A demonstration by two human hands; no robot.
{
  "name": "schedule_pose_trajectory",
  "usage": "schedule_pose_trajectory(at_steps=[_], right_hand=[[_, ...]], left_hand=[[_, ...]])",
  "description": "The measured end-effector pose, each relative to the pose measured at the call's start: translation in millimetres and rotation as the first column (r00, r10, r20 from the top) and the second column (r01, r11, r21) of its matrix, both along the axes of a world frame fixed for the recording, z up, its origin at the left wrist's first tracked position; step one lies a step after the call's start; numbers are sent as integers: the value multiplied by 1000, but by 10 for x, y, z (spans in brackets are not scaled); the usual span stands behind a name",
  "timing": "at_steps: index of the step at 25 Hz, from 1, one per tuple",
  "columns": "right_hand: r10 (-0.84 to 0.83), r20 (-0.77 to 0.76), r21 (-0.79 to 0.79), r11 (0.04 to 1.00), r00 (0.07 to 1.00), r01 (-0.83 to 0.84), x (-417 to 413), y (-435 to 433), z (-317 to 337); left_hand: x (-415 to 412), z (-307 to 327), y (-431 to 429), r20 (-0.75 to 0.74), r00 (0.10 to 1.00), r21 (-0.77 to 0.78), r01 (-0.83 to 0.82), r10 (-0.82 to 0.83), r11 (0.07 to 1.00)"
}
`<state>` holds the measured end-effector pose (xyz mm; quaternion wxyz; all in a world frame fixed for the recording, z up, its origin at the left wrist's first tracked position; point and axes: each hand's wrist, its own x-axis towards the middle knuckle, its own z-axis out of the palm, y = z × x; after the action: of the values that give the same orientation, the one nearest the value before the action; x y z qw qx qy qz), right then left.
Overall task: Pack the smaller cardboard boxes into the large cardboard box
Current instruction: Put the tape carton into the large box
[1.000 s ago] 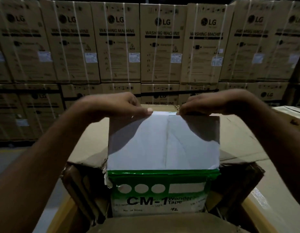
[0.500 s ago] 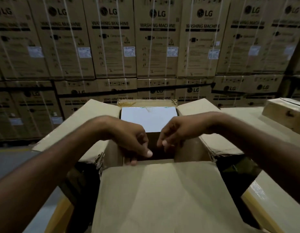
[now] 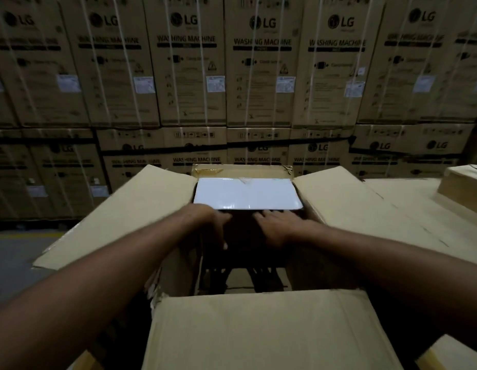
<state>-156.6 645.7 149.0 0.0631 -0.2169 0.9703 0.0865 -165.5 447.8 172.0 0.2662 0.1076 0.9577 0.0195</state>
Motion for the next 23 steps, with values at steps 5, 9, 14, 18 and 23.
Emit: schedule_pose_trajectory(at_steps=[5, 9, 14, 18, 23], right_hand=[[-80, -362, -151, 988, 929, 26, -558, 87, 514], [-266, -155, -228, 947, 951, 228, -1046, 335, 445], [-254, -256, -348, 924, 933, 156, -1240, 473, 208], [-301, -179, -439, 876, 937, 198, -1259, 525, 233], [-287, -269, -312, 929, 919, 199, -1194, 462, 233]], left_hand=[[-481, 320, -1, -538, 843, 22, -15, 24, 1000], [-938, 225, -279, -659, 748, 6, -105, 83, 994], [-1164, -9, -562, -594, 770, 268, -86, 234, 960], [-1201, 2, -560, -592, 751, 334, -100, 291, 937], [-1131, 1, -499, -665, 698, 307, -71, 268, 949]])
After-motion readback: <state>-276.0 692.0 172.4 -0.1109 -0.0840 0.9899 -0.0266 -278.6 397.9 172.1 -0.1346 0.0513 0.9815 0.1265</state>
